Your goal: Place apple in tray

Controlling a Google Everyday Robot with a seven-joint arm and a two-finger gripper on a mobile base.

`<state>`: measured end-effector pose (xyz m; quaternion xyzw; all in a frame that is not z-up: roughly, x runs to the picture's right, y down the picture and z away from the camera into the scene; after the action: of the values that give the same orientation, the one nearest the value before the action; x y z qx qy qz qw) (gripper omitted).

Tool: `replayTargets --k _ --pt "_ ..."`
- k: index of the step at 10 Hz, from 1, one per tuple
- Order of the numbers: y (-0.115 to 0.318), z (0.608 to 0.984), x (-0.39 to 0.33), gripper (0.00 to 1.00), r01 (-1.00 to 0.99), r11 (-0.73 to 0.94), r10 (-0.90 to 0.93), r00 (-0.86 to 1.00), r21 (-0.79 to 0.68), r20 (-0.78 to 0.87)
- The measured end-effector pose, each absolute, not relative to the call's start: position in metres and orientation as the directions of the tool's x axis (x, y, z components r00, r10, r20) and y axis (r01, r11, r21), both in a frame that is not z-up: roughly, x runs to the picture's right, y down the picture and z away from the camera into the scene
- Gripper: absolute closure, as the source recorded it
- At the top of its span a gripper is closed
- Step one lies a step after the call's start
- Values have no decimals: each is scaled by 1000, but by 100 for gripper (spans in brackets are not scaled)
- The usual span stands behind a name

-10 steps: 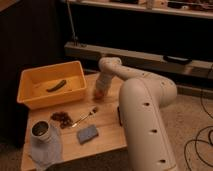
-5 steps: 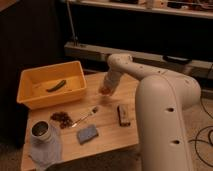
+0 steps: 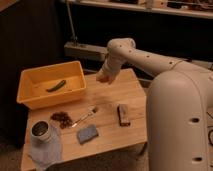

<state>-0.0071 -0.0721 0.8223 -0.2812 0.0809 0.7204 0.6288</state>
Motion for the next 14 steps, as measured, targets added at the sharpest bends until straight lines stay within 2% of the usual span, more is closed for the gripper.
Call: replayTargets --k 4,6,7,8,9,12,13,14 --pt "-126 796 -72 89 -926 -105 912 56 -363 -406" --pt "-139 790 -102 89 -908 -64 922 105 -413 -374" --pt "-145 784 -125 85 -889 -32 924 148 -458 -352" --pt "-146 772 -150 68 -854 20 920 219 -520 -324" --pt "-144 771 -159 56 -840 42 911 255 -541 -325" --pt "-130 780 -178 28 -790 102 855 380 -605 -352" --pt "-130 782 -184 21 -762 128 822 440 -635 -362" --pt "-127 782 -192 20 -733 147 789 492 -664 -369"
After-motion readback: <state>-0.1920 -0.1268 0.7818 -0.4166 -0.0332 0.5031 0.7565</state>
